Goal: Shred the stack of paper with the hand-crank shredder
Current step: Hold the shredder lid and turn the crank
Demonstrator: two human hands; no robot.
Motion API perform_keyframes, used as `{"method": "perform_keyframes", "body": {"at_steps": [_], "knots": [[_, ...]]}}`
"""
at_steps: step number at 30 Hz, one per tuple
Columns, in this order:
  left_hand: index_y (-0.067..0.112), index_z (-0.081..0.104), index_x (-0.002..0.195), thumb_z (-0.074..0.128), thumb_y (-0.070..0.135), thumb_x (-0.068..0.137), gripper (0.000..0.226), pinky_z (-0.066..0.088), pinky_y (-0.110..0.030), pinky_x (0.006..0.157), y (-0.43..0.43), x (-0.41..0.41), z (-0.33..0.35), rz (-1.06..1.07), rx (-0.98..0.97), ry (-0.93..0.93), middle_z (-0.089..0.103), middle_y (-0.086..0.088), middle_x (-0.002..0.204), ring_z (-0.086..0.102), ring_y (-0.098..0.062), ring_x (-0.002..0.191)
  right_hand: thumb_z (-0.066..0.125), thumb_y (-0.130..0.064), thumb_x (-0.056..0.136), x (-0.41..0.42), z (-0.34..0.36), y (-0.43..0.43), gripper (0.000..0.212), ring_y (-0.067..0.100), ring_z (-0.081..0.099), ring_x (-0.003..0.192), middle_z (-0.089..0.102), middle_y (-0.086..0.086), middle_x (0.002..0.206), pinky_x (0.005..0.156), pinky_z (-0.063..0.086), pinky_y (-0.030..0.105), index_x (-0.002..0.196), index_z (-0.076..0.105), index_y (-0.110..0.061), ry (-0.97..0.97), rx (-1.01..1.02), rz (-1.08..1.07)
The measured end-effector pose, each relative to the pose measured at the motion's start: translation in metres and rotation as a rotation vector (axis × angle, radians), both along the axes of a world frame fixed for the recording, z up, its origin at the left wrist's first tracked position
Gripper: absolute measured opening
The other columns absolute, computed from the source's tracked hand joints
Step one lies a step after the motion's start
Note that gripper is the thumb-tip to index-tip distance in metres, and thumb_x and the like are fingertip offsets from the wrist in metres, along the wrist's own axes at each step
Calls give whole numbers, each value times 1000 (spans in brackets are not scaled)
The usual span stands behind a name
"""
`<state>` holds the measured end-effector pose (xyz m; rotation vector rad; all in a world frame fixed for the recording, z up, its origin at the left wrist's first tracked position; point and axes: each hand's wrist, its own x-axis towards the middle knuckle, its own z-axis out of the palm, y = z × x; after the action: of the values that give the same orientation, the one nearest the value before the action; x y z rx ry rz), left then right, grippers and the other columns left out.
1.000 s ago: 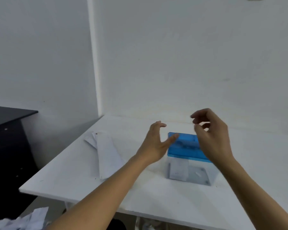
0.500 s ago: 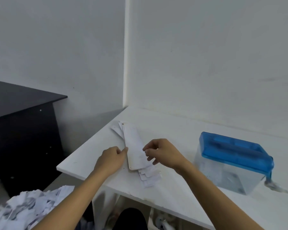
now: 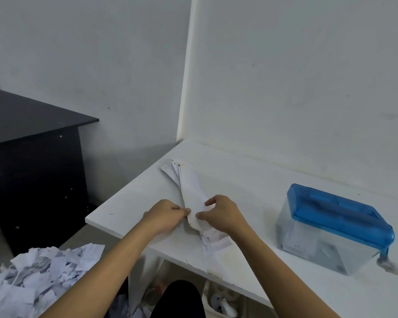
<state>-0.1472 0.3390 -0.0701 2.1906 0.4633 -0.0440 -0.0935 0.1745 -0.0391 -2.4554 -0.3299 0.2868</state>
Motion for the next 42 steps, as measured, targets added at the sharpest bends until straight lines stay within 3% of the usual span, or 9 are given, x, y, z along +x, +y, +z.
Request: {"method": "perform_keyframes", "body": {"at_steps": [4,8,12,15,24,30,33,38,42], "knots": [[15,75,79,65,51,95,41,49,-40,94,5,2,-6,-13,-65,-15,69,3,82,65,-24,94,80,-13,82,4,-1,-3,49,22,70,72,70,16,103,56,58,24,126,60,-6,190,296,-96],[20,76,74,67,50,93,36,47,-38,94,8,4,-10,-29,-95,-25,67,6,80,63,-22,92,79,-9,83,7,-6,-8,27,28,74,78,75,14,91,73,63,35,109,74,-2,225,413,-145],[26,80,103,73,44,91,23,47,-37,104,11,3,-8,-51,-141,-10,72,7,109,63,-16,107,78,-5,84,9,-8,-9,21,33,75,83,75,18,96,73,64,36,103,73,1,278,497,-174],[15,78,113,76,35,90,31,48,-28,97,12,5,-5,-36,-216,-7,72,1,117,63,-16,110,76,0,84,12,-8,-8,18,34,75,82,73,21,100,72,64,39,100,71,4,310,553,-181],[11,75,98,79,38,88,29,39,-18,65,5,8,-2,57,-275,-13,65,5,96,56,-6,85,80,-3,82,6,-3,-14,15,37,75,81,73,24,98,71,64,42,89,68,2,357,587,-191],[15,79,91,77,46,88,32,46,-27,82,3,5,-4,58,-255,-30,68,10,93,60,-6,89,79,-3,81,7,-5,-13,21,35,75,80,72,22,100,66,64,41,98,68,1,293,583,-213],[18,78,88,75,47,90,29,43,-27,82,3,5,-4,49,-249,-24,66,13,92,58,-4,88,76,-5,84,6,-6,-16,14,36,74,76,72,21,100,58,61,36,95,68,0,247,582,-224],[23,77,89,72,54,89,31,45,-40,106,2,3,-6,48,-151,11,71,8,101,62,-18,104,73,-15,87,4,-2,-20,9,23,67,67,72,8,88,53,52,25,79,69,-12,137,497,-222],[23,75,87,68,56,88,34,44,-45,105,-3,1,-7,40,3,31,72,7,94,64,-18,96,71,-15,91,1,8,-27,8,19,64,68,70,10,89,52,50,21,90,69,-7,262,635,-207]]}}
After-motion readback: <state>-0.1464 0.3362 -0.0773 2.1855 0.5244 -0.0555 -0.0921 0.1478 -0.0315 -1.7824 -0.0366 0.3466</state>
